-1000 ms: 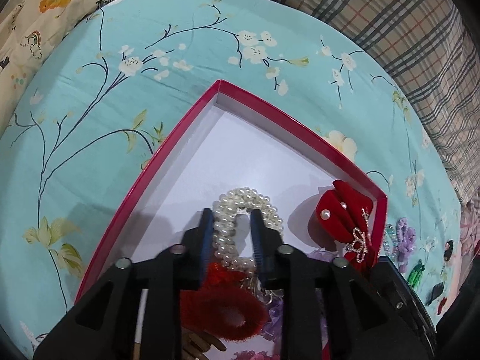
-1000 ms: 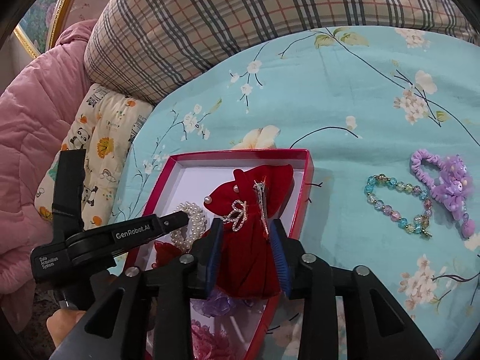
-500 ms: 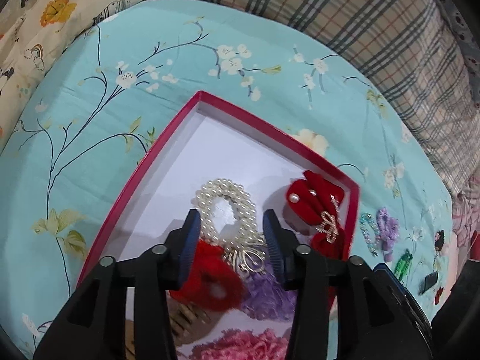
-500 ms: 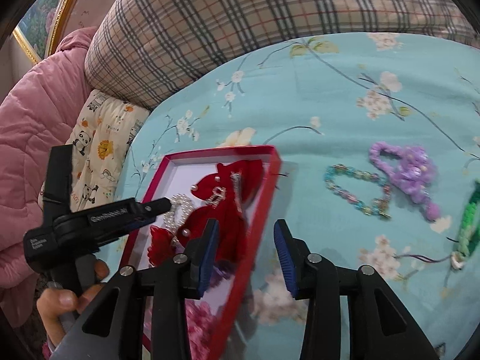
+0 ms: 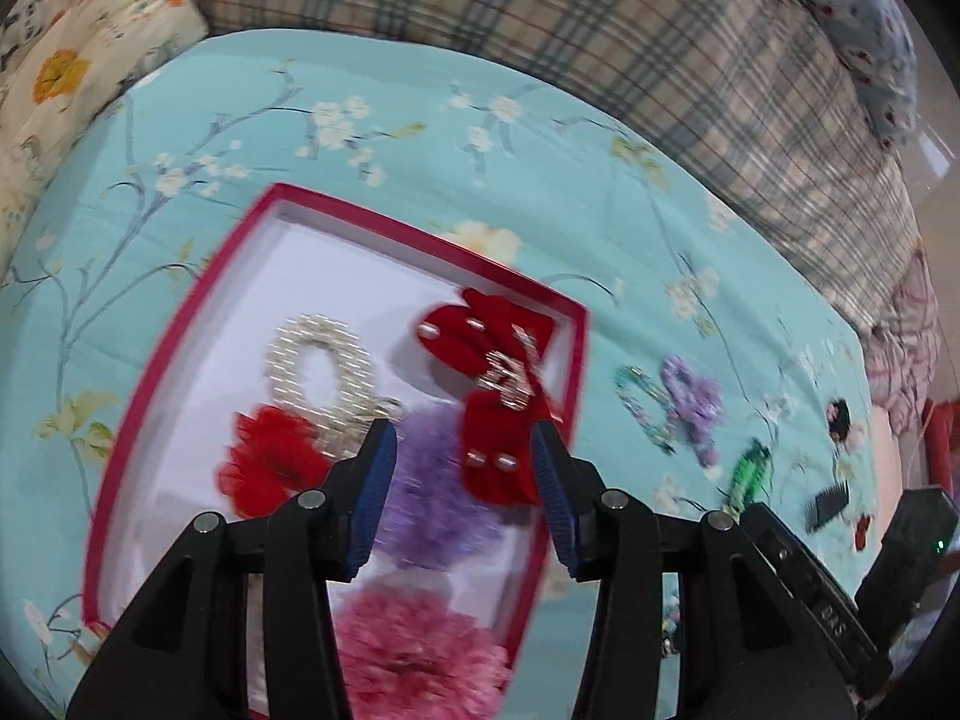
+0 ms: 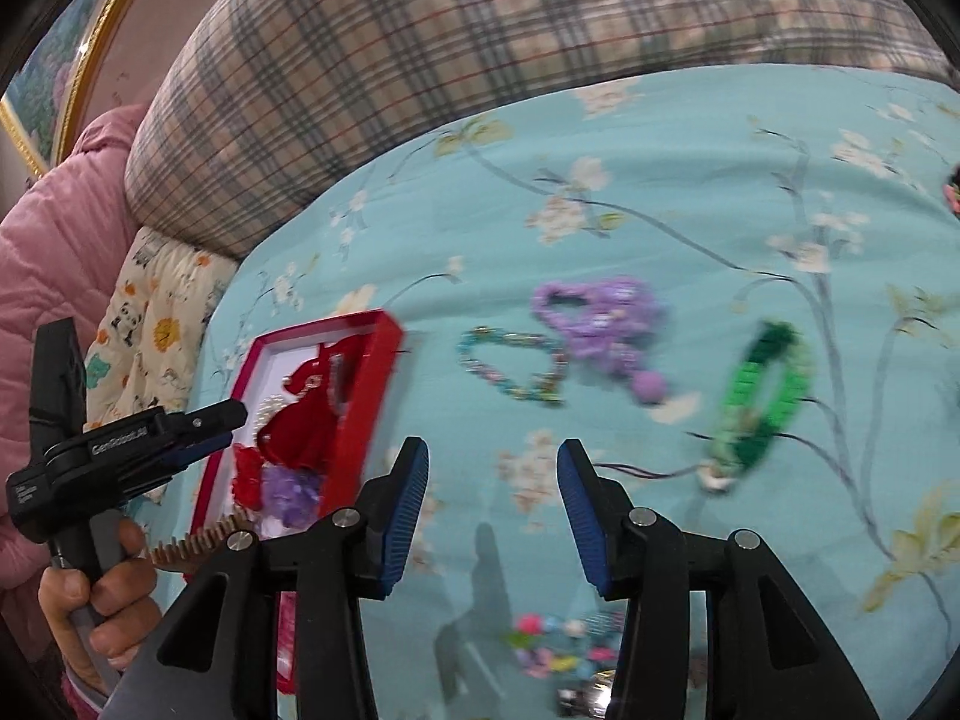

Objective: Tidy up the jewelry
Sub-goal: 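Move both open grippers toward the green braided and purple character scrunchies, then grasp the green braided scrunchie with the right gripper while the left grasps the purple character scrunchie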

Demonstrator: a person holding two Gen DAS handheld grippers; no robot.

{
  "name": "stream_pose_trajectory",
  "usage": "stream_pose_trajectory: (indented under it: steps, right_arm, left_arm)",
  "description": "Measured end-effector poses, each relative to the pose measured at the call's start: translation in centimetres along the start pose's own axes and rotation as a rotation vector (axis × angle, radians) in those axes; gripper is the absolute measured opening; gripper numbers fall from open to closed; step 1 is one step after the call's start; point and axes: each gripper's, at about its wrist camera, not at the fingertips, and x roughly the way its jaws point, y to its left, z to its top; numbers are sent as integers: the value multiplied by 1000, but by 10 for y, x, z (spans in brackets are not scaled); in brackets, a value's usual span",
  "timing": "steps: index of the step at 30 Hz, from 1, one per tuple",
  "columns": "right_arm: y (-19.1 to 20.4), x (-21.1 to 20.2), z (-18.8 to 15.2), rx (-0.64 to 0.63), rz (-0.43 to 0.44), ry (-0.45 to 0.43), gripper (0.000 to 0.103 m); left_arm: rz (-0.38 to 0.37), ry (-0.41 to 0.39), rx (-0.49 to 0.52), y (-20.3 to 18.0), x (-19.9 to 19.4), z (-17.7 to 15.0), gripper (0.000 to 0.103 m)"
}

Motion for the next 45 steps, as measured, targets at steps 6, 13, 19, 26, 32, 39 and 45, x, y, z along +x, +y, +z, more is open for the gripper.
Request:
stream_pose_trajectory:
  steps: [6, 13, 19, 26, 32, 39, 45]
  right_arm:
    - [-32, -14, -1, 34, -47, -16, 47]
    - [-63, -18, -1, 64, -100, -24, 47]
    - [-80, -12, 4, 73, -141, -23, 47]
    - [-92, -1, 12, 74, -179, -11, 47]
    - [-94, 16, 13, 30, -235, 0, 12]
    - [-106, -6, 12, 62, -225, -28, 10]
    - [-116, -29, 16, 112, -204, -69, 10]
  left_arm:
    - [-28, 18, 61, -32, 2, -9, 45]
    - [-54, 43, 125, -66, 13, -12, 45]
    - [-58, 73, 167, -88, 30, -15, 45]
    - [-83, 89, 200, -114, 50, -13, 45]
    - [-82, 119, 258, -146, 77, -12, 45]
    - [-72, 128, 300, -170, 101, -9, 45]
    - [-33, 139, 363, -192, 131, -13, 45]
